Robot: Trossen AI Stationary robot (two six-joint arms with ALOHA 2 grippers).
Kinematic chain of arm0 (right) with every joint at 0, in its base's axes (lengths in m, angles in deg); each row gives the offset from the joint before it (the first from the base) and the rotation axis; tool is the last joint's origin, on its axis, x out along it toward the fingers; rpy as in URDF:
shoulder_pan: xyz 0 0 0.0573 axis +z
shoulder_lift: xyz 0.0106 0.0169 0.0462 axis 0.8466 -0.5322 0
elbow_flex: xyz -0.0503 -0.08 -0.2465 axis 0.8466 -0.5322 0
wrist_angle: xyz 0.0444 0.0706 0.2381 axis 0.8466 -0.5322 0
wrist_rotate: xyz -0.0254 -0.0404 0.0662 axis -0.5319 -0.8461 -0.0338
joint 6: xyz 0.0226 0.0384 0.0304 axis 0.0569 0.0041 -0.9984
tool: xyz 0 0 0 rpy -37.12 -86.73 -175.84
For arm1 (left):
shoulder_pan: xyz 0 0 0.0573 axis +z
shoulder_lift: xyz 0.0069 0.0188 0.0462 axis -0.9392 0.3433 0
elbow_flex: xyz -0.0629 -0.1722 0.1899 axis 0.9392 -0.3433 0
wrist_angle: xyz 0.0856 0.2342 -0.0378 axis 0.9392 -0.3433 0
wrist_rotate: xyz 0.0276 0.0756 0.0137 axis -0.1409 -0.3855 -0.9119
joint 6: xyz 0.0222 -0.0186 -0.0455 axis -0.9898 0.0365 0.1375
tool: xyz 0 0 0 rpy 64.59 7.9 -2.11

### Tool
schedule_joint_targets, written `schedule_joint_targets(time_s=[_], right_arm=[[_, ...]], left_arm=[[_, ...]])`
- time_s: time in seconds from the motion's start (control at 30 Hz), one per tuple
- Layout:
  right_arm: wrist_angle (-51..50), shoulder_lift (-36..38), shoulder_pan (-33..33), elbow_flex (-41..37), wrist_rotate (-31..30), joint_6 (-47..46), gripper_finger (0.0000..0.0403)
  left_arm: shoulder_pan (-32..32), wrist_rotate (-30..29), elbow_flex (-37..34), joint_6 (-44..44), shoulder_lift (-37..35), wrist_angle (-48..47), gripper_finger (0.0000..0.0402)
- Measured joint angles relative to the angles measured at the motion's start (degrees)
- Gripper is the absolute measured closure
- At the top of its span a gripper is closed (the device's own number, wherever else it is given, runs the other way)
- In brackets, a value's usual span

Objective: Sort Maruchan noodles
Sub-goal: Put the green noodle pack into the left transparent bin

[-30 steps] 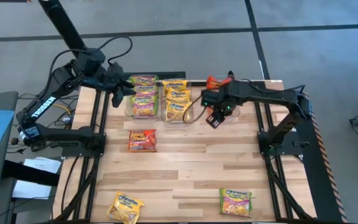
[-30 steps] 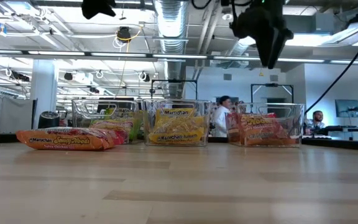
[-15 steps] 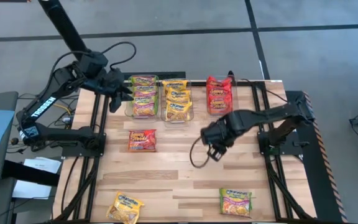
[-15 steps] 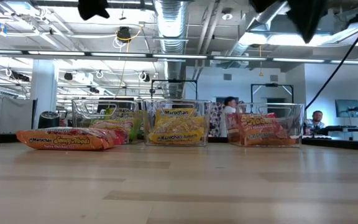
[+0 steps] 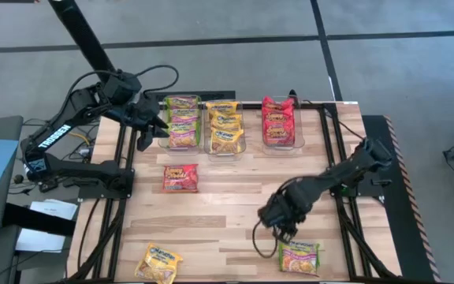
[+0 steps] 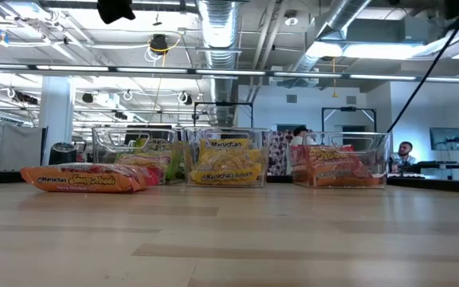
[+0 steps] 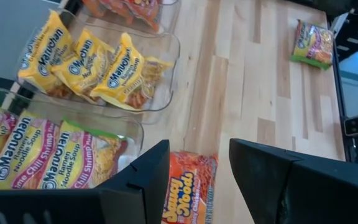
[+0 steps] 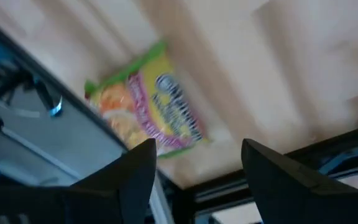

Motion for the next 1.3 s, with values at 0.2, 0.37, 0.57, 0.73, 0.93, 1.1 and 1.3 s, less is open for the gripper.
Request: schedule_joint_targets(time_s=[0.2,0.37,0.57,0.73,0.93,1.1,1.3], right_arm=[[2.26,-5.77,4.1,-0.04,8.64,3.83,0.0142],[9.99,-8.93,7.87,-0.02,13.26,3.76,0.0142],[14.19,-12.84,11.31,0.0,13.9,1.4,0.0142],[15.79,-16.31,12.09,0.0,13.84,-0.87,0.0142],[15.64,-21.78,11.81,0.11,13.5,-3.5,0.0143],[14.58,-26.21,11.17,0.28,17.39,-6.12,0.0143],[15.26,-29.23,9.96,0.21,22.28,-6.5,0.0174]], left_arm=[[-1.56,-0.11,-0.02,0.51,0.0,-0.42,0.0248],[-2.42,-0.18,-0.02,0.55,0.0,-0.4,0.0248],[-2.65,-0.31,-0.02,0.55,0.0,-0.3,0.0248],[-2.65,-2.48,-0.02,0.55,0.0,-0.28,0.0248],[-2.65,-3.53,-0.02,0.55,0.0,-0.28,0.0248],[-2.65,-3.59,-0.02,0.55,0.0,-0.3,0.0248],[-2.65,-3.69,-0.02,0.55,0.0,-0.28,0.0248]])
